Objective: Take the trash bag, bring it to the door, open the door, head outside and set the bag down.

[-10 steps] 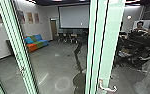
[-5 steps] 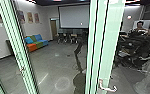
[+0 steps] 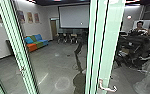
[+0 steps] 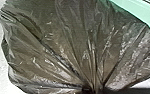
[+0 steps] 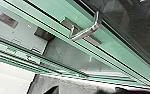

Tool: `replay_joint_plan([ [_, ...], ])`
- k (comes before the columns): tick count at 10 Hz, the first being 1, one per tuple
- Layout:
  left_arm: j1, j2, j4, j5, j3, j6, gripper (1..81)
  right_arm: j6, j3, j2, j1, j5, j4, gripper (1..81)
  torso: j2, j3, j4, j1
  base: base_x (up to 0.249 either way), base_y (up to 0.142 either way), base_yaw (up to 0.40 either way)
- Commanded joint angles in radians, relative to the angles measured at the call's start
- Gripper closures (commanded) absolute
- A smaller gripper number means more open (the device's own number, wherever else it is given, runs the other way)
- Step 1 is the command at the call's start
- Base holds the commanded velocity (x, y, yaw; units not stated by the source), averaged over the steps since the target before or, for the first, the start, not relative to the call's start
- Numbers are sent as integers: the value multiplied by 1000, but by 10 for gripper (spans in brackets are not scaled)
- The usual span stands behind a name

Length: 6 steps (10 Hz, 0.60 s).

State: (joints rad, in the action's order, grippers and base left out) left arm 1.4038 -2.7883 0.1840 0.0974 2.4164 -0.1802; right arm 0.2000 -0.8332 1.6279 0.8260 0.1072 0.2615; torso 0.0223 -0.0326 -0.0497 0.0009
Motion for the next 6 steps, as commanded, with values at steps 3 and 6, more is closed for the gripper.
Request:
replay_joint_plan([
  [3, -70, 15, 9, 54, 0, 1, 811, 9, -150, 31, -270, -222, 275, 10, 0, 0, 0, 0, 0, 0, 0],
  [6, -76, 15, 9, 57, 0, 2, 811, 137, -179, 68, -311, -225, 295, 10, 0, 0, 0, 0, 0, 0, 0],
])
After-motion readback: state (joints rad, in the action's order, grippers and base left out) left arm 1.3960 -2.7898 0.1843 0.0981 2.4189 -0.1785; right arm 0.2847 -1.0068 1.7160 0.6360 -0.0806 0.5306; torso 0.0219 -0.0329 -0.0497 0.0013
